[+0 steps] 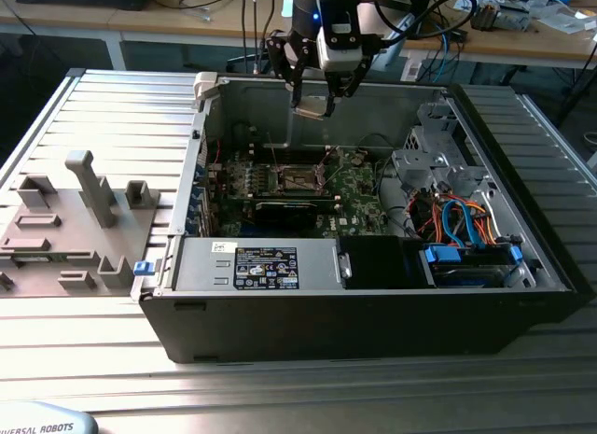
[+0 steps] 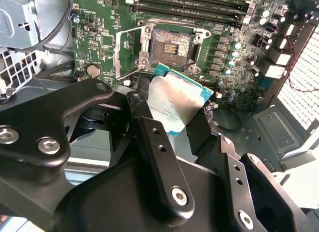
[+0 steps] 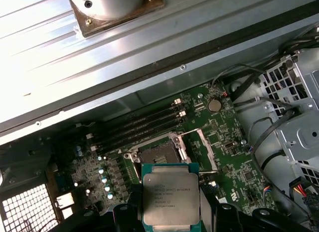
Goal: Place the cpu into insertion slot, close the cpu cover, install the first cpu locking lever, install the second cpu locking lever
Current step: 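Place the cpu into insertion slot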
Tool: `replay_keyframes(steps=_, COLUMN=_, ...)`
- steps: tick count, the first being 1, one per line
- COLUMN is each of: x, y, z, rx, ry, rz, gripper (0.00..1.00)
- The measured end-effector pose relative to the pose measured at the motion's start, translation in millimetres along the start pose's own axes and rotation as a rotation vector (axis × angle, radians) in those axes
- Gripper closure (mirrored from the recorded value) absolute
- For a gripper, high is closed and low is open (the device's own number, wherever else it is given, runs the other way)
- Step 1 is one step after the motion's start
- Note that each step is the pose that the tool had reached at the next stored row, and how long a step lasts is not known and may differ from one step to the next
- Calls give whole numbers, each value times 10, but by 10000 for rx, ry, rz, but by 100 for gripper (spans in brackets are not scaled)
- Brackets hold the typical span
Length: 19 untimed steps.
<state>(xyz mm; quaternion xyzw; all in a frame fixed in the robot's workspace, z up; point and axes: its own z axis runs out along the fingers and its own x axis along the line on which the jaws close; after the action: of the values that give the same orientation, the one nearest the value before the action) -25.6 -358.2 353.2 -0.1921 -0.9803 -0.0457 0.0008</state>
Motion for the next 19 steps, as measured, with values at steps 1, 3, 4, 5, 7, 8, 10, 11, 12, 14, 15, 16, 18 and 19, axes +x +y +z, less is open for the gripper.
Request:
replay_keyframes(steps=1, x=0, y=0, z=0, rx=0, ry=-3, rz=25, gripper=46)
replay_keyframes(steps=3, x=0, y=0, z=0, rx=0, ry=-7, rz=73, gripper=46)
replay_keyframes(steps=4, x=0, y=0, z=0, rx=0, ry=-10, rz=99, gripper=46)
replay_keyframes(steps=5, x=0, y=0, z=0, rx=0, ry=-12, rz=128, gripper=46)
replay_keyframes(steps=7, x=0, y=0, z=0, rx=0, ry=-17, rz=167, gripper=46)
replay_keyframes(steps=8, x=0, y=0, z=0, rx=0, ry=-19, rz=192, gripper=46)
replay_keyframes(steps=10, x=0, y=0, z=0, rx=1, ry=-22, rz=219, gripper=46)
replay_keyframes(steps=11, x=0, y=0, z=0, rx=1, ry=-24, rz=245, gripper=46)
replay_keyframes(steps=12, x=0, y=0, z=0, rx=0, ry=-26, rz=265, gripper=46)
replay_keyframes(steps=14, x=0, y=0, z=0, rx=1, ry=-30, rz=293, gripper=46)
replay_keyframes(steps=15, x=0, y=0, z=0, rx=1, ry=-31, rz=306, gripper=46)
replay_keyframes(steps=16, x=0, y=0, z=0, rx=1, ry=-34, rz=333, gripper=46)
replay_keyframes(steps=18, x=0, y=0, z=0, rx=1, ry=-37, rz=370, gripper=46)
replay_keyframes(steps=19, x=0, y=0, z=0, rx=2, ry=-38, rz=382, gripper=46)
